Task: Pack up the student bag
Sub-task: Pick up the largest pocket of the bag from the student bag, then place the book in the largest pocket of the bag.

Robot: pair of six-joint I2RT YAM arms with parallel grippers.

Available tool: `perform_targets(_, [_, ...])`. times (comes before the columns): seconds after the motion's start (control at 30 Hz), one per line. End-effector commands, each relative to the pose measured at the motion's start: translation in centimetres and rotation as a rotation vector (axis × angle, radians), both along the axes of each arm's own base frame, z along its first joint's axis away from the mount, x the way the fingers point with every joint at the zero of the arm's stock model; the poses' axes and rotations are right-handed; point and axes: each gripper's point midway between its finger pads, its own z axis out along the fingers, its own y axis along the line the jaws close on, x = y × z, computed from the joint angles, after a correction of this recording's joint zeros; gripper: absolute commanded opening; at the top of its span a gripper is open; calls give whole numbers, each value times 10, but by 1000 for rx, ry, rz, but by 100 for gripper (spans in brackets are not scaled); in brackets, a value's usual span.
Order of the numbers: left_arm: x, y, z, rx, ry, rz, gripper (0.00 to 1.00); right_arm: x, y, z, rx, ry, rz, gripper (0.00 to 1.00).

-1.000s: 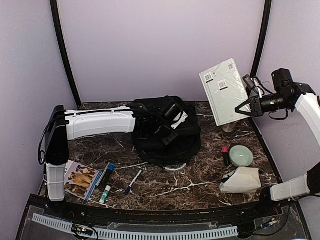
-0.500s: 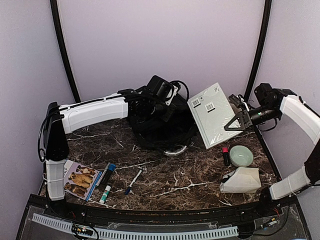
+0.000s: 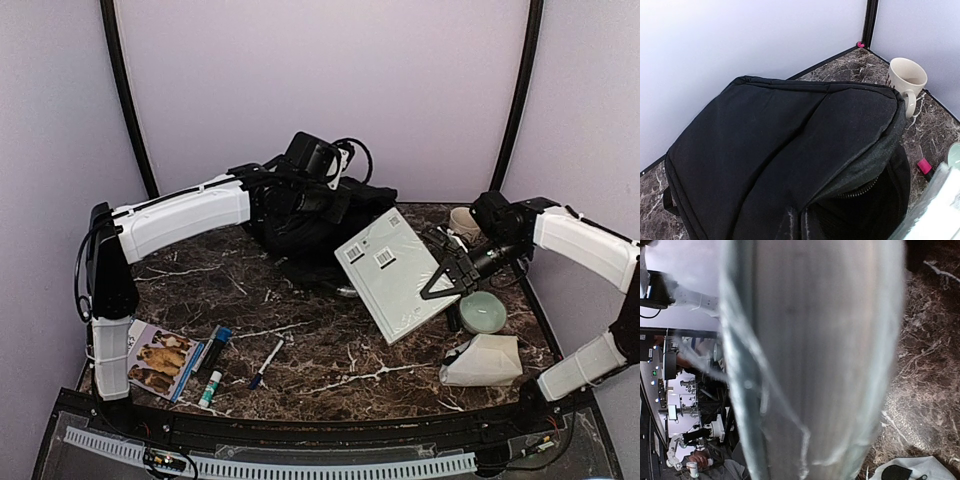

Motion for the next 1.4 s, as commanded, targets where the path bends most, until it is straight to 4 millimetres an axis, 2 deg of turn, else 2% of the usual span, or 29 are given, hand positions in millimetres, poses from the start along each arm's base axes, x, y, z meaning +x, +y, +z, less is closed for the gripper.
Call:
perform_targets(0.0, [-7,-17,41,-142,-35,-47,0,15,36,24,140,-62,81,0])
perform_targets(0.13, [-18,-22,43,-134,-42,-62,0,28,56,24,178,-12,128,0])
perform_targets(0.3, [-34,-27,55,-122,-69,-80,0,51,72,0,195,151,114,0])
perform_targets(0.5, [-54,-31,60,-103,-82,-106,0,83,87,-16,199,242,55,0])
perform_targets(0.83, [-79,-33,60,-65,-95,-152,0,143,109,-27,286,195,-123,0])
perform_targets(1.03, [-83,-32,64,-40,-123,-189,0,169,128,-41,284,160,-140,0])
perform_targets(1.17, [-78,-28,66,-4,-147,-168,0,158,138,-45,294,178,-129,0])
perform_targets(1.37, [-69,-27,52,27,-141,-155,0,111,147,-48,229,149,-41,0])
